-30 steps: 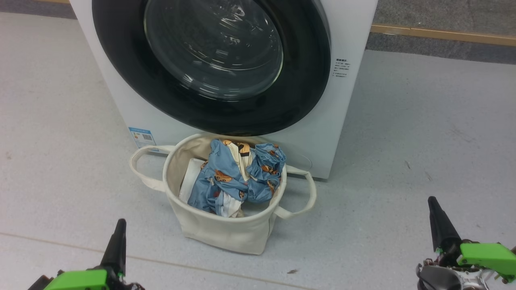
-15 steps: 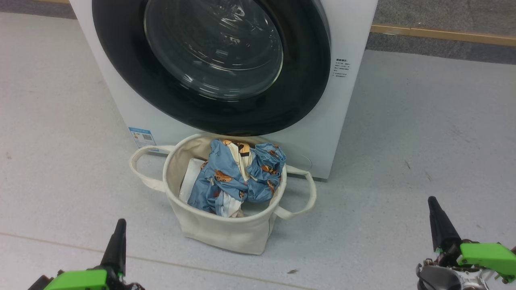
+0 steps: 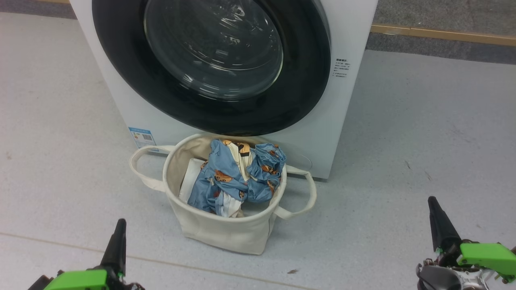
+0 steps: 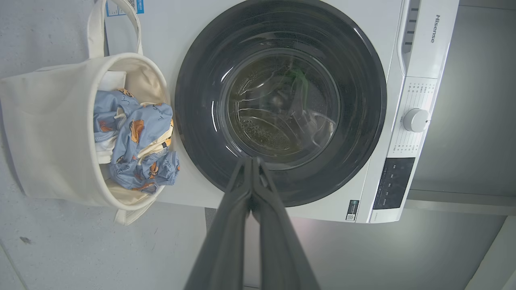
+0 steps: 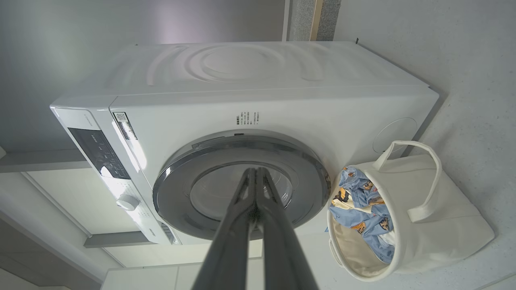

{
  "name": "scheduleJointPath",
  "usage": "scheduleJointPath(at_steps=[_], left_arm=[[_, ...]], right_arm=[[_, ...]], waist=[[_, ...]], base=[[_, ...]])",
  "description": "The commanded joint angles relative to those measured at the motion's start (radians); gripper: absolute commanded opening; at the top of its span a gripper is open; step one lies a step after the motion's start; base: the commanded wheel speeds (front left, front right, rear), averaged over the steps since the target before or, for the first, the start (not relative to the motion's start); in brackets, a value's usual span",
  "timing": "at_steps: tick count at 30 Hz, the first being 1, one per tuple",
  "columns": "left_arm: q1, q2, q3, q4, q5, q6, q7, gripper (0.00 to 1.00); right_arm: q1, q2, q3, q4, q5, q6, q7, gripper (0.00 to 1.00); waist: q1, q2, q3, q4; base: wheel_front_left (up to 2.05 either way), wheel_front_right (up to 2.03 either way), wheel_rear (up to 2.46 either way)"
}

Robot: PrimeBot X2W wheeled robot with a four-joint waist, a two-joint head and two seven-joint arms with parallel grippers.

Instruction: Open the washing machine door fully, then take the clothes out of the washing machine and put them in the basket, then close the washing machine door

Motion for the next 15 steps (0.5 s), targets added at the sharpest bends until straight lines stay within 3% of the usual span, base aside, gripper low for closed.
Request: scheduleJointPath(at_steps=[1, 15], left_arm=[[-0.027, 0.005, 0.034, -0.039, -0.004, -0.007, 0.008, 0.00], [-0.027, 0.005, 0.034, -0.039, -0.004, -0.007, 0.008, 0.00]], right_arm=[[-0.015, -0.006, 0.019, -0.040, 0.006, 0.000, 0.008, 0.00], [-0.015, -0.006, 0.019, -0.040, 0.006, 0.000, 0.008, 0.00]], waist=[[0.0000, -0.0001, 0.000, 0.000], [0.0000, -0.0001, 0.000, 0.000]], base=[[0.00, 0.00, 0.00], [0.00, 0.00, 0.00]])
